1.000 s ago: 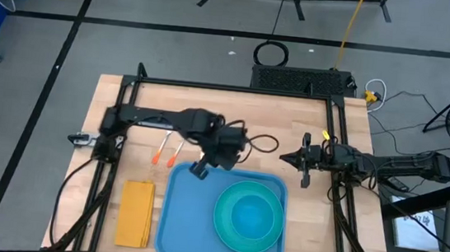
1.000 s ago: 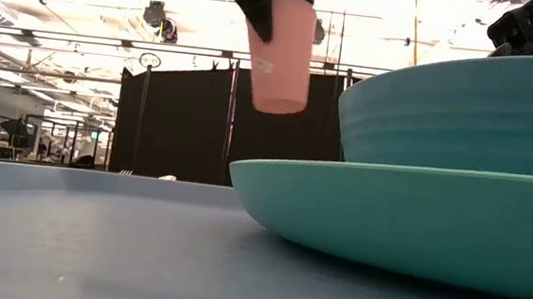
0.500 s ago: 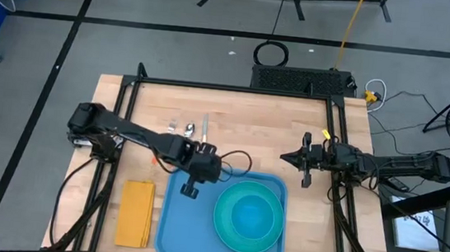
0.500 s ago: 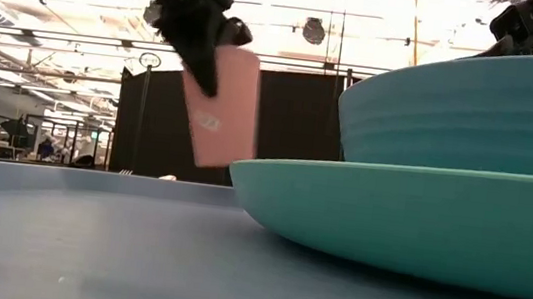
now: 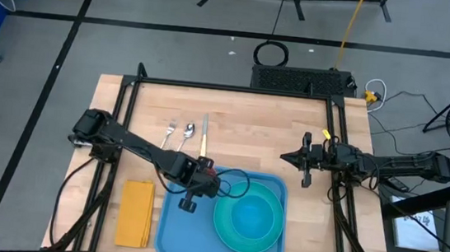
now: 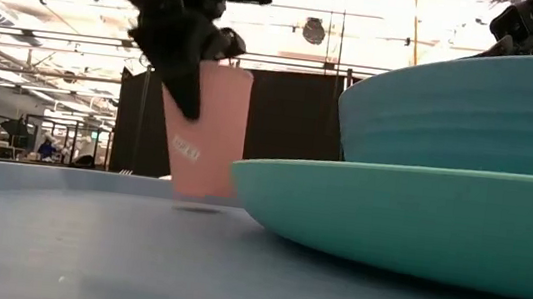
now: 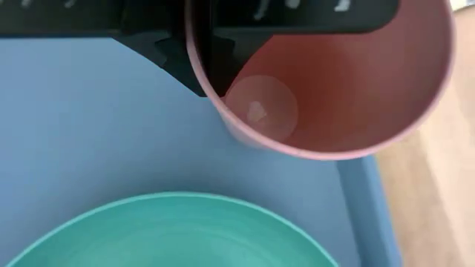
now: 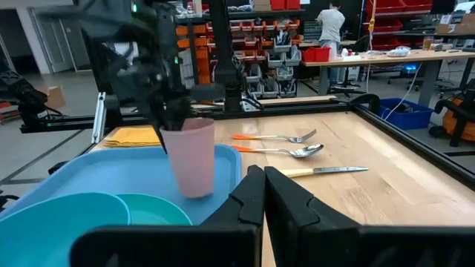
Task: Set up tray
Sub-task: Put the pink cup on top of the green plate on the blue serving tray
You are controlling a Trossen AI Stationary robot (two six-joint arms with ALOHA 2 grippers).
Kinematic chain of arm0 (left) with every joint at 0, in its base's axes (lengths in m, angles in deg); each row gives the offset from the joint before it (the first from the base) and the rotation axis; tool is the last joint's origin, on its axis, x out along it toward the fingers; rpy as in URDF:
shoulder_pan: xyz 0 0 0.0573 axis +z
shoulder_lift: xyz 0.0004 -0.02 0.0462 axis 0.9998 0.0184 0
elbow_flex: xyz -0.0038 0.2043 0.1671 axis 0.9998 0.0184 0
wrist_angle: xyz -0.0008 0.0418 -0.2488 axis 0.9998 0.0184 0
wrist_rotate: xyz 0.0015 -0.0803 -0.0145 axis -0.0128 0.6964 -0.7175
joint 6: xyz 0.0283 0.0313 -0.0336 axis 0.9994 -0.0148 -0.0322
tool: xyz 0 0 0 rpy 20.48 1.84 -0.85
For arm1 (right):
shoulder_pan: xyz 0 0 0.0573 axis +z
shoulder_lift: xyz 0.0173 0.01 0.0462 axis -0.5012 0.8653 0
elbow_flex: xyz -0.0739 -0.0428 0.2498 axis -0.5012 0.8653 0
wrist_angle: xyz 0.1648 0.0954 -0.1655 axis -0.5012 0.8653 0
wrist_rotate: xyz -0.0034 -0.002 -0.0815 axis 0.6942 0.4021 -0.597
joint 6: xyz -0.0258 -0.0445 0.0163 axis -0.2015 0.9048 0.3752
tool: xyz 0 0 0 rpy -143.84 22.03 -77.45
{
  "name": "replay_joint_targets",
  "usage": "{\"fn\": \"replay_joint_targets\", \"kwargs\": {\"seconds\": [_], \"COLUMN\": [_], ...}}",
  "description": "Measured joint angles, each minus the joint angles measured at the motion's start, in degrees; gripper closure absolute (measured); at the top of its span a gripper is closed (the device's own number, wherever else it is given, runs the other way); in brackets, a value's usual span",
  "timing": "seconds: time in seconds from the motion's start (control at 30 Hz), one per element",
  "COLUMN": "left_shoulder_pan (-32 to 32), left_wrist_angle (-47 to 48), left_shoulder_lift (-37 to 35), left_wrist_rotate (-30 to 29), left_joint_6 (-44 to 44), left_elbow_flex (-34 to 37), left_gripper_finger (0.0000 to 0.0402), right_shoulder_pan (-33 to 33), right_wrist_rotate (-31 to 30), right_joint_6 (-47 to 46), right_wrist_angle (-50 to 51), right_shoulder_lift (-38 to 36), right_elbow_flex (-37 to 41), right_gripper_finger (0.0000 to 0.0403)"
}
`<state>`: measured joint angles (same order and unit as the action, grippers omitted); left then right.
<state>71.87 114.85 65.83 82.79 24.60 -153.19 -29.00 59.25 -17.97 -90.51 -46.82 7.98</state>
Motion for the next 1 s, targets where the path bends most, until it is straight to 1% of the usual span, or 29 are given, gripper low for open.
{"fn": "replay_joint_targets", "kwargs": {"seconds": [0.13,0.33,0.4,0.6,0.73,1.0], "left_shoulder_pan": [-0.38,-0.31,-0.29,-0.20,-0.25,-0.31], "left_wrist_angle": [-0.42,-0.20,-0.50,-0.60,-1.04,2.29], "left_shoulder_lift": [2.20,2.65,2.66,2.75,2.64,2.61], "left_wrist_rotate": [-0.28,0.26,0.34,2.41,2.39,3.05], "left_joint_6": [0.34,0.46,0.38,0.40,-0.10,-0.41], "left_elbow_flex": [-0.18,-0.24,-0.22,0.00,-1.40,-6.73], "left_gripper_finger": [0.0399,0.0399,0.0393,0.0357,0.0330,0.0248], "right_shoulder_pan": [0.00,0.00,0.00,0.00,0.00,0.00], "right_wrist_rotate": [0.00,0.00,0.00,0.00,0.00,0.00], "right_joint_6": [0.00,-0.02,-0.02,-0.08,-0.44,-0.46], "right_wrist_angle": [0.08,0.04,0.04,0.04,0.03,0.04], "right_shoulder_lift": [0.00,0.00,0.00,0.00,-0.01,0.00], "right_elbow_flex": [0.00,0.00,0.00,0.00,0.00,0.02], "right_gripper_finger": [0.0403,0.0403,0.0403,0.0403,0.0403,0.0403]}}
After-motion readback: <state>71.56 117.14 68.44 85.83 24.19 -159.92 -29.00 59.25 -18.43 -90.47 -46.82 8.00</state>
